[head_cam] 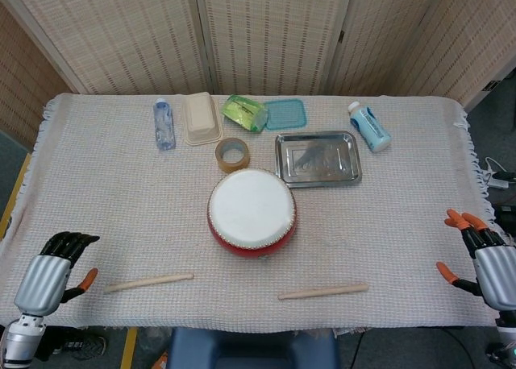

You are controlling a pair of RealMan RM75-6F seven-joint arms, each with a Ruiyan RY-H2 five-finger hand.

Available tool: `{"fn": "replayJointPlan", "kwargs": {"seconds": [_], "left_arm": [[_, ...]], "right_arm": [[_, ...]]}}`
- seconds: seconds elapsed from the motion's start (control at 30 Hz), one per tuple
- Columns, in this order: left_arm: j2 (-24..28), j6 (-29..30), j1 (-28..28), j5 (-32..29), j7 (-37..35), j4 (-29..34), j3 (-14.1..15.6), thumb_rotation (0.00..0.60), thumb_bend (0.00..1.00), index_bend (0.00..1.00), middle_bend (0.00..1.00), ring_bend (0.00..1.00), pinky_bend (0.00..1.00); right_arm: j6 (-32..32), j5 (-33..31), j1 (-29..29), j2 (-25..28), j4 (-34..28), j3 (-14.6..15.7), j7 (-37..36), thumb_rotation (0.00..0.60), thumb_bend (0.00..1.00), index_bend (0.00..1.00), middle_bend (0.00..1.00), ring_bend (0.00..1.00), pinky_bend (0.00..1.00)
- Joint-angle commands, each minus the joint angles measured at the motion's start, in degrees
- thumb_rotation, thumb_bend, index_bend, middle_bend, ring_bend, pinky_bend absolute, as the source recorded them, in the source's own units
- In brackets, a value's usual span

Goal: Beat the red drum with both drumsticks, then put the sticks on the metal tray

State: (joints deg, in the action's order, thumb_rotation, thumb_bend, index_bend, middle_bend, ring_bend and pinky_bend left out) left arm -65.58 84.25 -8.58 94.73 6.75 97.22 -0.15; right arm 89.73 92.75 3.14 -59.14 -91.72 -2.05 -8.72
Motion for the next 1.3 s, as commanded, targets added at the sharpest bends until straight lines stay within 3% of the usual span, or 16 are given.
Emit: {"fn": "replayJointPlan", "kwargs": {"seconds": [0.03, 0.23, 0.47, 0.87, 1.3], "left_arm": [[-2.13, -4.64, -3.36, 1.93, 1.81, 2.93, 0.35, 0.600, 0.36, 0.27, 0.26, 0.19, 0.17], [-6.34, -13.21, -7.17, 0.35, 6.55, 4.85, 1.17, 0.600, 0.36, 0.34, 0.27, 0.20, 0.17], [-12.41, -21.32, -9.65, -10.25, 14.99, 5.15, 0.14, 0.600, 0.36, 0.37, 0.26, 0.20, 0.17], [-22.80, -20.44, -10.48, -22.77, 29.46, 1.40, -1.41, 0.600, 0.39, 0.44, 0.26, 0.15, 0.13], [-24.72, -18.86, -11.14, -27.57, 32.39, -1.21, -1.22, 0.600, 0.39, 0.44, 0.23, 0.11, 0.11]], "right_arm": [[-0.14, -0.13, 0.28, 0.23, 0.35, -0.30, -0.58, 0.600, 0.18, 0.09, 0.23, 0.11, 0.29], [-0.69, -0.59, 0.69, 0.51, 1.05, -0.61, -1.48, 0.600, 0.18, 0.09, 0.23, 0.11, 0.29], [-1.37, -1.12, 0.87, 0.18, 2.00, -0.55, -2.62, 0.600, 0.18, 0.09, 0.23, 0.11, 0.29], [-1.94, -1.27, 1.03, -0.15, 2.56, -0.32, -3.55, 0.600, 0.18, 0.09, 0.23, 0.11, 0.29], [-1.50, -0.90, 0.67, -0.17, 3.17, 0.12, -5.17, 0.600, 0.18, 0.09, 0.23, 0.11, 0.29]]}}
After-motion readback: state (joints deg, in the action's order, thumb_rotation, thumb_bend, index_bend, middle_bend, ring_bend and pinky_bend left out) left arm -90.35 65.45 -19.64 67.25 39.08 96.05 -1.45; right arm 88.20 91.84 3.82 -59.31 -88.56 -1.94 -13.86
